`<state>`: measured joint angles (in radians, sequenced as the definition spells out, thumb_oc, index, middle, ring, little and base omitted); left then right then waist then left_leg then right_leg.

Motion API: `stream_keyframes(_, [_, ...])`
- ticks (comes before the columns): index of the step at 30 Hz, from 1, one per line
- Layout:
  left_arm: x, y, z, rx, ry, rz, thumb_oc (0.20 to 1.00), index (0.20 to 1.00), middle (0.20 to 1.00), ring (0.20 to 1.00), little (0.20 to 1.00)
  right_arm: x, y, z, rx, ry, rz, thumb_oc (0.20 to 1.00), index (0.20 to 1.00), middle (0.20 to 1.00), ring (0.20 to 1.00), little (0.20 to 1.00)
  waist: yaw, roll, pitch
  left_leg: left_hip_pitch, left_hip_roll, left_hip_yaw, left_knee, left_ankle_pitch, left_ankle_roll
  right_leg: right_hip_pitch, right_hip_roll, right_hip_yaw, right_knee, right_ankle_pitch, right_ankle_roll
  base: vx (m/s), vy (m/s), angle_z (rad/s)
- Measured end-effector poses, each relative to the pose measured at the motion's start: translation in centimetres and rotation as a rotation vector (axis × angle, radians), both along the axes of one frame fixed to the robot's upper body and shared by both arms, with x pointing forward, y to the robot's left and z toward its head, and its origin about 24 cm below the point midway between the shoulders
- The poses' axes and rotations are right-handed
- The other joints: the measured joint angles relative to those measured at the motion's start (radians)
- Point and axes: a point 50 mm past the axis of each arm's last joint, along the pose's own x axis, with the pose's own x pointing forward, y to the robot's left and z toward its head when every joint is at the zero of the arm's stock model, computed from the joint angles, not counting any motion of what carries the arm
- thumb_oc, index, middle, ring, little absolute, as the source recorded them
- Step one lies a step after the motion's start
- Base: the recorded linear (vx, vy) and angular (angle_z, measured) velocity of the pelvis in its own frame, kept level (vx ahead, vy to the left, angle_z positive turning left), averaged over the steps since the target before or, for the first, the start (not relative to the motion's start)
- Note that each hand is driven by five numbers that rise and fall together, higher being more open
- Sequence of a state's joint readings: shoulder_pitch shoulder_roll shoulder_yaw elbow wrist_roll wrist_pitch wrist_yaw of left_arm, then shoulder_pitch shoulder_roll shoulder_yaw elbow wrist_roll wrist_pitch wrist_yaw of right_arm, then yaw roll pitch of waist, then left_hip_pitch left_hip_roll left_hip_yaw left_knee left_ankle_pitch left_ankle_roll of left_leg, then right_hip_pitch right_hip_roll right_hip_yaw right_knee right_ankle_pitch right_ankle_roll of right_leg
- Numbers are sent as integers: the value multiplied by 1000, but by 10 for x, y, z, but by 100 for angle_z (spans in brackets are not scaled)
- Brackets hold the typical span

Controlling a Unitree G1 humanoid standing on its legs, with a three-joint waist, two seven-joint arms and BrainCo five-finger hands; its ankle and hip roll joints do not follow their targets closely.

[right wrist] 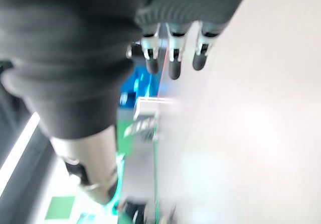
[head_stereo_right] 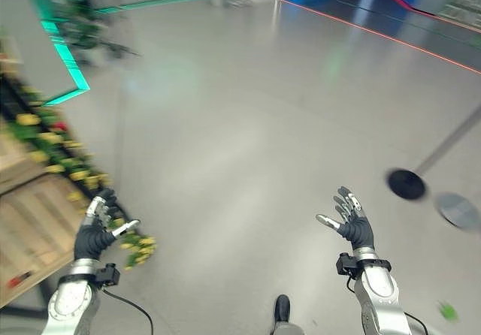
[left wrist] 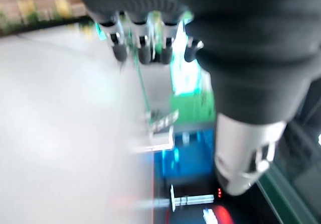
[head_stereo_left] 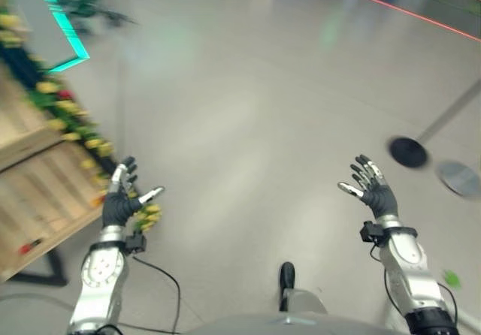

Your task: Pick up the fruits from the basket on one side to the basket on the other side

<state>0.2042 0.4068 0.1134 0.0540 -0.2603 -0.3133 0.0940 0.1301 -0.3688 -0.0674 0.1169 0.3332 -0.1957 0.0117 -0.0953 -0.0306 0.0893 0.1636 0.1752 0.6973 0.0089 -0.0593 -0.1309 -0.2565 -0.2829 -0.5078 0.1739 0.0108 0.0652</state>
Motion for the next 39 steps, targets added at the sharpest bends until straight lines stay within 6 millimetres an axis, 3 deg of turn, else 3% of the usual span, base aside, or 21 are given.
stream_keyframes(2, [3, -1, 2, 0, -8, -5, 1000, 1000, 1000, 1000, 1000, -1, -1, 4, -22, -11, 8, 1000, 1000, 1000, 1000, 1000, 2, -14, -8, 27, 1, -8, 2, 0, 1, 21, 3, -27, 10, 78, -24, 78, -196, -130])
stream_keyframes(6, [24, -25, 7, -55, -61, -81, 1000, 1000, 1000, 1000, 1000, -3, -22, 18, -95, -45, -34, 1000, 1000, 1000, 1000, 1000, -85, 59, 10, 22, 104, -51, 88, 29, 38, 8, 97, 12, 59, -7, -58, 209, -443, -45])
stream_keyframes(8, [28, -28, 11, -60, -84, -96, 1000, 1000, 1000, 1000, 1000, -7, -32, 21, -95, -55, -77, 1000, 1000, 1000, 1000, 1000, -108, 61, 8, 36, 148, -87, 154, 69, 38, 8, 149, 63, 85, -51, -82, 283, -547, -63])
stream_keyframes(10, [28, -27, 11, -57, -82, -95, 1000, 1000, 1000, 1000, 1000, -7, -36, 23, -70, -74, -106, 1000, 1000, 1000, 1000, 1000, -79, 45, 6, 25, 218, -138, 306, 91, 1, 33, 212, 144, 75, -73, -136, 126, -371, -123])
stream_keyframes(11, [31, -32, 13, -58, -90, -114, 1000, 1000, 1000, 1000, 1000, -8, -38, 23, -56, -85, -120, 1000, 1000, 1000, 1000, 1000, -87, 25, 8, -19, 216, -261, 422, 178, 33, 54, 269, 222, 55, -68, -159, 79, -333, -123])
stream_keyframes(12, [31, -35, 15, -61, -100, -123, 1000, 1000, 1000, 1000, 1000, -9, -37, 20, -43, -81, -130, 1000, 1000, 1000, 1000, 1000, -65, 2, 9, -55, 203, -371, 498, 201, 70, 72, 280, 288, 33, -51, -161, 93, -248, -163])
stream_keyframes(14, [30, -37, 16, -40, -94, -151, 1000, 1000, 1000, 1000, 1000, -4, -31, 20, -6, -99, -138, 1000, 1000, 1000, 1000, 1000, -32, -69, 12, -123, 99, -534, 612, 114, -15, 89, 285, 360, -2, -44, -176, 210, -196, -169])
stream_keyframes(15, [30, -42, 14, -62, -92, -154, 1000, 1000, 1000, 1000, 1000, -3, -30, 21, -16, -102, -129, 1000, 1000, 1000, 1000, 1000, -32, -75, 14, -173, 35, -591, 613, 29, -16, 143, 301, 422, -83, -17, -194, 301, -127, -151])
stream_keyframes(16, [30, -48, 13, -68, -90, -175, 1000, 1000, 1000, 1000, 1000, -4, -31, 21, -13, -100, -134, 1000, 1000, 1000, 1000, 1000, -29, -80, 15, -217, -10, -582, 598, -26, 7, 191, 312, 480, -132, -2, -202, 213, -54, -134])
stream_keyframes(18, [30, -49, 13, -50, -85, -188, 1000, 1000, 1000, 1000, 1000, -10, -30, 13, 8, -79, -147, 1000, 1000, 1000, 1000, 1000, -25, -74, 14, -263, -24, -555, 517, -33, 21, 241, 332, 538, -165, -2, -210, 163, 12, -106])
stream_keyframes(20, [30, -49, 14, -43, -87, -188, 1000, 1000, 1000, 1000, 1000, -17, -28, 6, 11, -47, -145, 1000, 1000, 1000, 1000, 1000, -14, -68, 4, -342, -55, -602, 402, -19, 30, 258, 341, 551, -173, -22, -212, 341, 7, -130])
stream_keyframes(22, [30, -51, 14, -44, -89, -193, 1000, 1000, 1000, 1000, 1000, -15, -26, 2, 6, -30, -129, 1000, 1000, 1000, 1000, 1000, 24, -45, 0, -370, -195, -895, 114, -10, 39, 261, 343, 687, -157, -28, -198, 337, -42, -163])
stream_keyframes(25, [30, -49, 13, -46, -90, -181, 1000, 1000, 1000, 1000, 1000, -18, -29, 0, -23, -6, -123, 1000, 1000, 1000, 1000, 1000, 57, -3, 23, -402, -268, -1118, 22, 12, 58, 335, 377, 835, -147, -62, -181, 310, 8, -176])
stream_keyframes(29, [18, -44, 4, -48, -51, -151, 1000, 1000, 1000, 1000, 1000, -26, -33, -1, -56, 23, -100, 1000, 1000, 1000, 1000, 1000, 83, 27, 4, -415, -281, -1151, 201, 2, 63, 363, 382, 936, -60, -195, -136, 215, 176, -187])
stream_keyframes(30, [14, -42, 0, -49, -32, -141, 1000, 1000, 1000, 1000, 1000, -27, -31, -1, -53, 24, -87, 1000, 1000, 1000, 1000, 1000, 89, 29, -7, -415, -323, -1157, 233, 29, 83, 364, 363, 977, -42, -229, -84, 135, 161, -205])
stream_keyframes(32, [13, -38, 1, -29, -21, -147, 1000, 1000, 1000, 1000, 1000, -31, -24, 0, -32, 15, -68, 1000, 1000, 1000, 1000, 1000, 70, -20, -8, -404, -357, -1103, 200, 89, 128, 335, 327, 993, -17, -262, -33, 198, 256, -130])
stream_keyframes(33, [21, -43, 7, -26, -50, -176, 1000, 1000, 1000, 1000, 1000, -35, -24, -2, -23, 19, -82, 1000, 1000, 1000, 1000, 1000, 26, -43, -4, -391, -370, -1091, 170, 118, 155, 349, 324, 993, -30, -261, -8, 170, 270, -38])
stream_keyframes(35, [28, -50, 11, -27, -66, -208, 1000, 1000, 1000, 1000, 1000, -26, -21, 3, -35, -3, -68, 1000, 1000, 1000, 1000, 1000, 55, -44, 0, -353, -366, -991, 135, 110, 196, 334, 296, 999, -20, -251, 47, 155, 365, -155])
stream_keyframes(37, [29, -47, 14, -9, -71, -208, 1000, 1000, 1000, 1000, 1000, -4, -6, 15, -55, -65, -5, 1000, 1000, 1000, 1000, 1000, 81, -11, 10, -315, -344, -828, 87, 101, 242, 290, 262, 1019, -10, -222, 92, 80, 263, -240])
stream_keyframes(38, [29, -47, 14, -6, -72, -210, 1000, 1000, 1000, 1000, 1000, 1, -2, 18, -64, -79, 13, 1000, 1000, 1000, 1000, 1000, 92, -3, 8, -308, -346, -808, 62, 107, 256, 276, 258, 1011, -2, -220, 108, 30, 112, -182])
stream_keyframes(39, [37, -50, 22, -4, -106, -221, 1000, 1000, 1000, 1000, 1000, 3, -1, 19, -66, -85, 13, 1000, 1000, 1000, 1000, 1000, 56, 9, 9, -294, -354, -802, 35, 115, 265, 262, 252, 999, 1, -219, 119, 28, 100, -89])
